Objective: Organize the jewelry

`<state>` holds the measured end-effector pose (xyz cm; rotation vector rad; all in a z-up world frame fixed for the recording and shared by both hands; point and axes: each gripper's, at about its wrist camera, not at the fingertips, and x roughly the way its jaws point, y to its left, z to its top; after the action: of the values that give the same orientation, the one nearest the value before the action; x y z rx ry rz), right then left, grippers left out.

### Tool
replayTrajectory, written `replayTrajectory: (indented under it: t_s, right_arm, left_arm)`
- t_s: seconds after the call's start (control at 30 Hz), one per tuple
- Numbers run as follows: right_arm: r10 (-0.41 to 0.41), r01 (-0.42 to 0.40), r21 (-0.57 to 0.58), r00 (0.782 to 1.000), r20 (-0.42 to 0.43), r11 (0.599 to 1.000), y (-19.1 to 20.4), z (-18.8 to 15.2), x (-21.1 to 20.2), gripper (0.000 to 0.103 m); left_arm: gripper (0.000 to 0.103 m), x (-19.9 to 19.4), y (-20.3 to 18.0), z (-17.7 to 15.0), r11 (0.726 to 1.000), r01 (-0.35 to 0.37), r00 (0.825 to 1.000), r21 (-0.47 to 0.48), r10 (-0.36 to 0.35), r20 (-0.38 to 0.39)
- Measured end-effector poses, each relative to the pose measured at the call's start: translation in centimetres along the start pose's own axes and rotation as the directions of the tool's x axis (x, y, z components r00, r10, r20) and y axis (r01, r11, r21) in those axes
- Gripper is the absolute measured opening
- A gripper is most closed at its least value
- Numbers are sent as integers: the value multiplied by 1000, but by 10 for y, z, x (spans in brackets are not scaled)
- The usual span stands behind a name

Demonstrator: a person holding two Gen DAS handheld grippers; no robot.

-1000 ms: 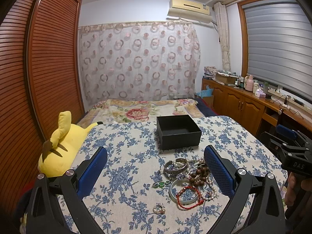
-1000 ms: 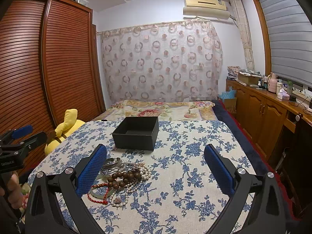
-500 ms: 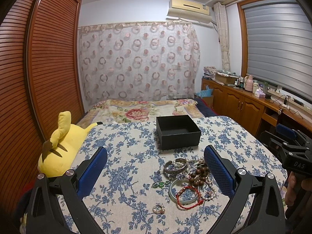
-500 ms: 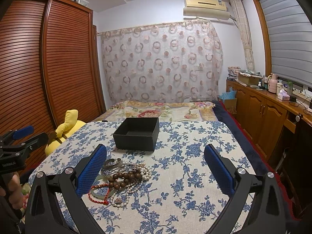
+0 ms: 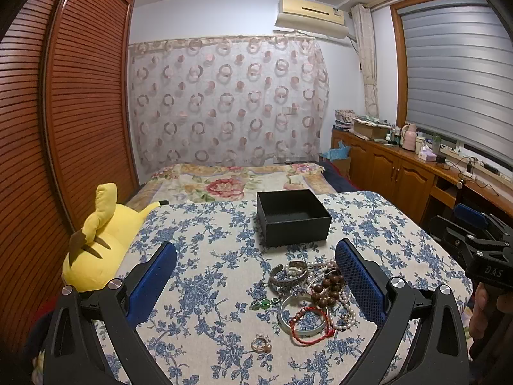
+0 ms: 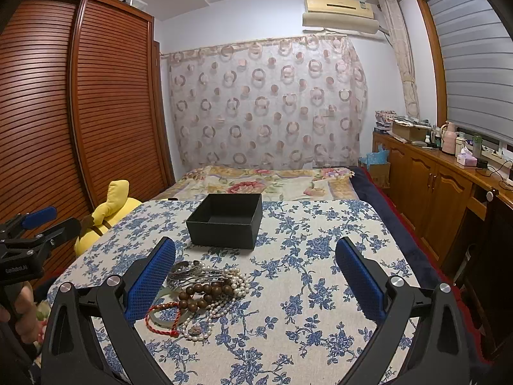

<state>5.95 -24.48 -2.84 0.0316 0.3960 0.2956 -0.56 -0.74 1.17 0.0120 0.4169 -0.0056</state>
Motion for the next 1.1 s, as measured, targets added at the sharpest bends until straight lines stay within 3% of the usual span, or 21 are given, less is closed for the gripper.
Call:
replayTrajectory:
  t_s: [0.33,0.63,0.83,0.9,1.1]
  right_arm:
    - [6,-7,-5,1000,-9,1000,0,2,0,101]
    - [48,-50,-26,997,-65,998,2,-16,23,101]
    - [83,-90,-51,989,-125,995,4,-31,44,82]
    - [111,-121,-67,983,-146,990,7,-36,53,71]
    - [140,-159,-78,968,-207,984,11,-51,70,67]
  left_arm:
    - [96,0,0,0,1000,3,1000,0,-3,-3]
    - [96,25,14,-15,999,48,996,-24,-49,-73]
    - [96,49,19,-29,992,111,984,-53,-117,-131]
    - [96,60,17,-33,993,106,981,-46,-112,-158]
    - [96,91,15,-41,993,116,968,-28,-119,-221]
